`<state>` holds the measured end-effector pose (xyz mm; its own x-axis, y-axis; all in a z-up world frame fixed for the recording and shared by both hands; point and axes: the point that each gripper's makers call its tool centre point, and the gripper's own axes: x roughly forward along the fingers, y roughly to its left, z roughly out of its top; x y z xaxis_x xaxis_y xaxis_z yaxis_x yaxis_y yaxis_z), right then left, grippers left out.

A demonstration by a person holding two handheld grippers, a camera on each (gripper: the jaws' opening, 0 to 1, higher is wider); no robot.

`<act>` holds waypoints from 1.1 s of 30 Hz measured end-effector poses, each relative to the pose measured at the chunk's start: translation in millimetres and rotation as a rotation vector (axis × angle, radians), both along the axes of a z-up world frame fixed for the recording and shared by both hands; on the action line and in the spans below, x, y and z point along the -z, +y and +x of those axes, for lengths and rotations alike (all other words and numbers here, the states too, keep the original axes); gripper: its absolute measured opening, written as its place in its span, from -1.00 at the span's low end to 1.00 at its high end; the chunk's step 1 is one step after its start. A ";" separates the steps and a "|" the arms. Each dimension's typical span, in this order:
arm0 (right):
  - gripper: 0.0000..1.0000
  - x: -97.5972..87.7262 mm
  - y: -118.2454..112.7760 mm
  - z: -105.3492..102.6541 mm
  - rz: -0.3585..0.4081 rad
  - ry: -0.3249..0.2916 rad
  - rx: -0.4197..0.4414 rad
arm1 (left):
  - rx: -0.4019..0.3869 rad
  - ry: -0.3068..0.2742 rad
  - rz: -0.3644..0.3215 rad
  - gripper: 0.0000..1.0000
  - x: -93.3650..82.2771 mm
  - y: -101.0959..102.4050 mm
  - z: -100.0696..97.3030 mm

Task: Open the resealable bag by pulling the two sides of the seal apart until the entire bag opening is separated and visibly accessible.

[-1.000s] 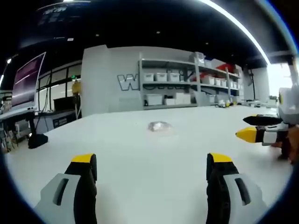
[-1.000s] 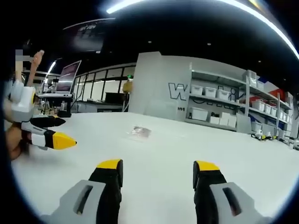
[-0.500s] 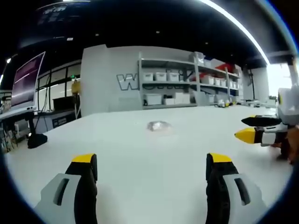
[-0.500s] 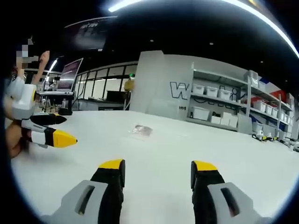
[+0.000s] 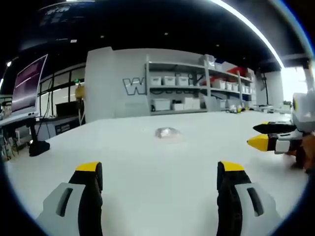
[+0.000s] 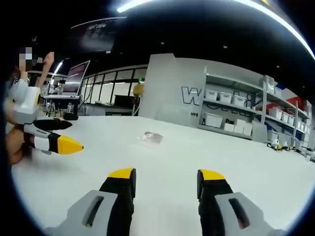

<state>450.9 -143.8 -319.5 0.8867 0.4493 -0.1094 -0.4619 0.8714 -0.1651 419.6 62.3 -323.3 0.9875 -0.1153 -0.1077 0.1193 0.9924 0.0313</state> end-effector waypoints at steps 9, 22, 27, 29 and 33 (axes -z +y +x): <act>-0.06 0.4 0.9 -0.2 0.001 0.000 -0.006 | 0.000 0.003 0.001 0.91 1.1 0.2 -0.1; -0.10 2.4 1.3 -0.5 -0.003 0.007 -0.007 | 0.001 0.003 0.001 0.90 1.6 0.4 -0.9; -0.13 3.1 2.7 -1.4 -0.005 0.010 -0.013 | 0.000 0.003 0.001 0.89 1.9 0.5 -1.3; -0.14 3.7 2.9 -1.7 -0.008 0.012 -0.013 | 0.000 0.004 0.001 0.89 2.1 0.8 -1.0; -0.16 3.0 2.0 -2.0 -0.001 0.011 -0.013 | -0.001 0.004 -0.001 0.89 2.2 1.0 -1.1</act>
<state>448.8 -141.8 -322.5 0.8797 0.4603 -0.1196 -0.4746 0.8654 -0.1605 418.5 63.4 -325.5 0.9871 -0.1145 -0.1120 0.1185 0.9925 0.0295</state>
